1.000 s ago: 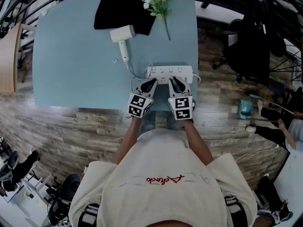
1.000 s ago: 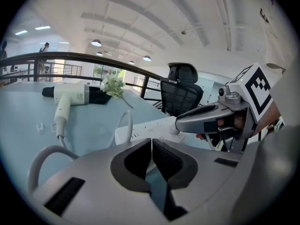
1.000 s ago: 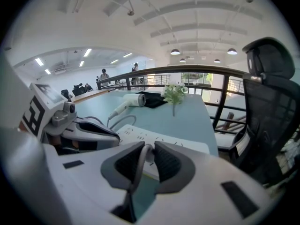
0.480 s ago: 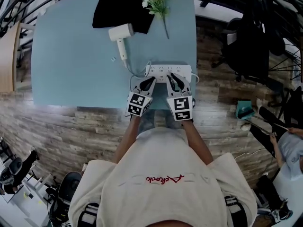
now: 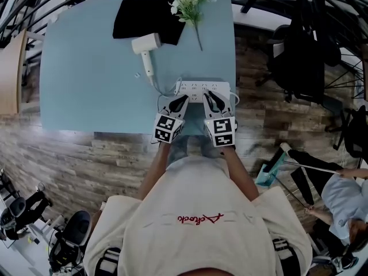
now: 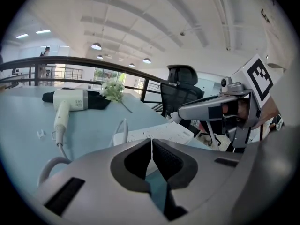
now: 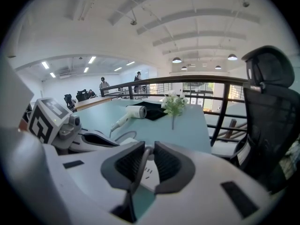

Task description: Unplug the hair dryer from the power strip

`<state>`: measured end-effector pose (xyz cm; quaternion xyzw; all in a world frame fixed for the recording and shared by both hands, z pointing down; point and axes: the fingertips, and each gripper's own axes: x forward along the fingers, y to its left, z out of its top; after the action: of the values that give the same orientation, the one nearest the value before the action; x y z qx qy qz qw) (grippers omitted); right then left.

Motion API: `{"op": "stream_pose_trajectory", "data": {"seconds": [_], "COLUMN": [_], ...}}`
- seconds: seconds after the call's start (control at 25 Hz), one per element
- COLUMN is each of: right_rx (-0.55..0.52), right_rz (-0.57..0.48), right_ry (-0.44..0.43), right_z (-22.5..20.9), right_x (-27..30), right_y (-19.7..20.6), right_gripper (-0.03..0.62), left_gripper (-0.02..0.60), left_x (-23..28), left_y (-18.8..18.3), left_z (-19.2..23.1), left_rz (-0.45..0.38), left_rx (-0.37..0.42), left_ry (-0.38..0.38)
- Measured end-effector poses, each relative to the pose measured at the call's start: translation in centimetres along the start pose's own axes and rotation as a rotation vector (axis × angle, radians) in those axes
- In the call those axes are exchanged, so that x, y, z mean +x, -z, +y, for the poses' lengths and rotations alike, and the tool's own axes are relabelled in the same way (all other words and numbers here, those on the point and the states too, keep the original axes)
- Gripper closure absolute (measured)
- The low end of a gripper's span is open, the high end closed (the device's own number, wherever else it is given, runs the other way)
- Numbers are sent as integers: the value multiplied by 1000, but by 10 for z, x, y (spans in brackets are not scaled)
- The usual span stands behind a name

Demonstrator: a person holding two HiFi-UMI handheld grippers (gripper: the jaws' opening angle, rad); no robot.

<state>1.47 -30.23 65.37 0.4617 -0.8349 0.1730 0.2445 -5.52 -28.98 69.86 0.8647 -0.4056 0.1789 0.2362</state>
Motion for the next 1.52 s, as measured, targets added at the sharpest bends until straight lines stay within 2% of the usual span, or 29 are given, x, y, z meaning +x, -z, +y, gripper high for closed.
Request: {"op": "stream_pose_trajectory", "data": {"seconds": [0.24, 0.56, 1.04, 1.24, 1.52], "right_rx": [-9, -15, -18, -10, -1], "right_rz": [-41, -104, -155, -170, -192], "right_ry": [-19, -60, -138, -114, -22], "right_z": [2, 4, 7, 13, 26], "right_x": [-11, -30, -42, -57, -78], "right_y": [-11, -23, -26, -23, -18], "right_gripper": [522, 522, 522, 522, 522], "left_gripper": [571, 571, 571, 571, 571], "left_x": [-6, -22, -43, -46, -58], "left_y": [-18, -45, -52, -51, -44], "left_z": [-11, -22, -37, -50, -66], "left_rz": [-33, -94, -121, -119, -138], "left_rx": [18, 39, 19, 30, 62], "left_ry": [5, -27, -98, -50, 46]}}
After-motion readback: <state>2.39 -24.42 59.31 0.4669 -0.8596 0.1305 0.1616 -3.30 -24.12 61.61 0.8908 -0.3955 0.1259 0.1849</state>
